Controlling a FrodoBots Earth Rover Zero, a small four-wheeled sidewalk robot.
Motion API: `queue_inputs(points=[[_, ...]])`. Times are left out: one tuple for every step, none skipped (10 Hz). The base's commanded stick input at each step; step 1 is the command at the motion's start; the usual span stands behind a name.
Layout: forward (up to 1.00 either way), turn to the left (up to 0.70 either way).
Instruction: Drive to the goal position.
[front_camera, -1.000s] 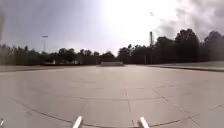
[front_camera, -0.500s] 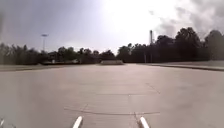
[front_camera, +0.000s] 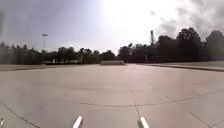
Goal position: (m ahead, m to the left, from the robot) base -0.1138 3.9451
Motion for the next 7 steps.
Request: queue_inputs(points=[[0.99, 0.02], [0.99, 0.02], [0.99, 0.02], [0.99, 0.03], [0.99, 0.08], [0.99, 0.24], [0.99, 0.39]])
